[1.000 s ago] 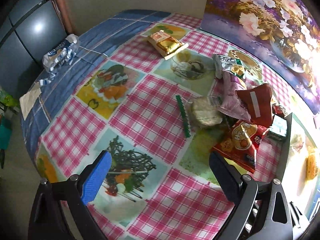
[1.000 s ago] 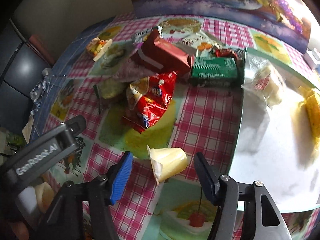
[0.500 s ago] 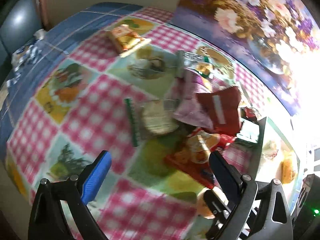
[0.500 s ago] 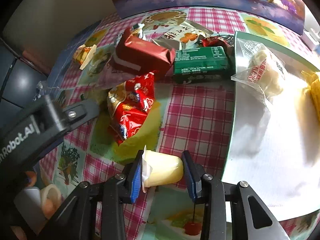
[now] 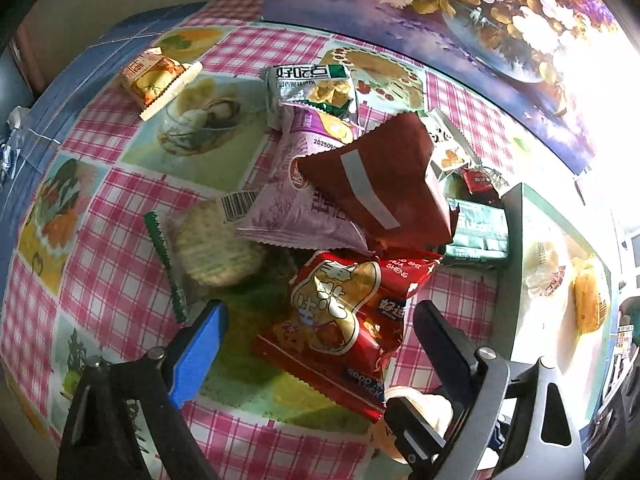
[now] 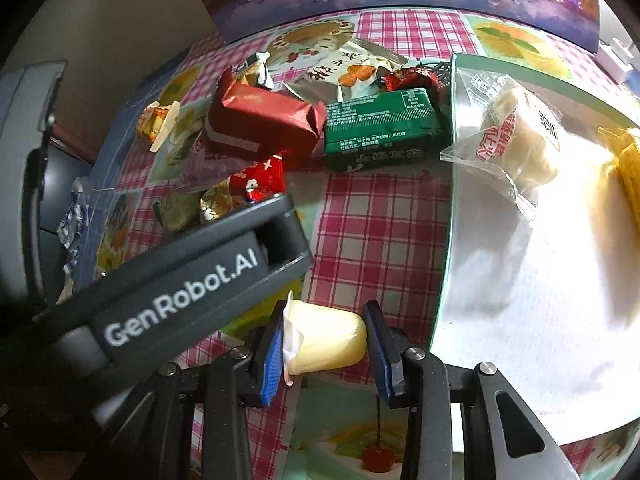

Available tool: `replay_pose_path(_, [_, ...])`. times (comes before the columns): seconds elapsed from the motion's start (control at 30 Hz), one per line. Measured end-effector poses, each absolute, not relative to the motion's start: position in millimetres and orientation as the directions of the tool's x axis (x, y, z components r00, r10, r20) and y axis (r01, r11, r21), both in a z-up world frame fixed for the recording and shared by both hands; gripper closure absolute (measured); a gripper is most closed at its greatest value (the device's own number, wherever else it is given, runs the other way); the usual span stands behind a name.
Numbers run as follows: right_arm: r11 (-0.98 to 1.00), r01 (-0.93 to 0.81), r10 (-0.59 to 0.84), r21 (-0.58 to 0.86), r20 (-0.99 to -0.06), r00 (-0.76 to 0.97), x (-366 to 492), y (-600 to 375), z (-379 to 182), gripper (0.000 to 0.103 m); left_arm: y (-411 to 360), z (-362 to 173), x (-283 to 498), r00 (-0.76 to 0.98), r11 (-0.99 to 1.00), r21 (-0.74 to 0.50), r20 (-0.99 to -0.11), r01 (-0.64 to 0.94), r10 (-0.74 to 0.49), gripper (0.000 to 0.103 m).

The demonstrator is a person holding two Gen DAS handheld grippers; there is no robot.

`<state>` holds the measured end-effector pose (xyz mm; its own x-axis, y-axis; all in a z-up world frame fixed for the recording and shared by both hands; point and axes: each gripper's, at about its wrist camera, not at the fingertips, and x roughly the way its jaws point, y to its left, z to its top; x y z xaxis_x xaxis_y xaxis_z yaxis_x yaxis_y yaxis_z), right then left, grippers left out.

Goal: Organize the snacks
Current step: 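Grasp the red chip bag with the left tool while the right tool lifts the pudding cup, then place the pudding cup in the tray with the right tool while the left tool drops the chip bag there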

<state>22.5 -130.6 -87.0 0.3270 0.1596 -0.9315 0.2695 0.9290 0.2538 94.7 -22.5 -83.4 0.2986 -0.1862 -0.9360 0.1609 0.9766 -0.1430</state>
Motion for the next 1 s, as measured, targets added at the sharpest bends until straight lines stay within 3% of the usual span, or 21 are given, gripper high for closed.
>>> replay_pose_path(0.07, [0.931,0.267,0.157,0.250,-0.932,0.326,22.7,-130.4,-87.0,0.063,-23.9,-85.2,94.7,0.298,0.975,-0.144,-0.936,0.168,-0.189,0.023])
replay_pose_path(0.1, [0.932,0.262,0.159,0.252,-0.930,0.331,22.8,-130.6,-87.0,0.063,-24.5,-86.1,95.4,0.293,0.973,-0.153,-0.935,0.175,-0.200,0.035])
replay_pose_path(0.13, [0.931,0.263,0.161,0.255,-0.930,0.331,22.5,-131.1,-86.9,0.063,-24.8,-86.5,94.8,0.292,0.970,-0.165,-0.933,0.180,-0.213,0.037])
replay_pose_path(0.7, [0.904,0.281,0.181,0.322,-0.884,0.430,8.5,-145.6,-54.9,0.063,-4.3,-45.8,73.6,0.386,0.979,-0.153,-0.902,0.137,-0.195,0.041])
replay_pose_path(1.0, [0.861,0.444,0.007,0.248,-0.879,0.477,-19.8,-200.4,-34.1,0.063,-35.1,-18.6,53.8,0.407,0.969,-0.134,-0.889,0.206,-0.209,0.041])
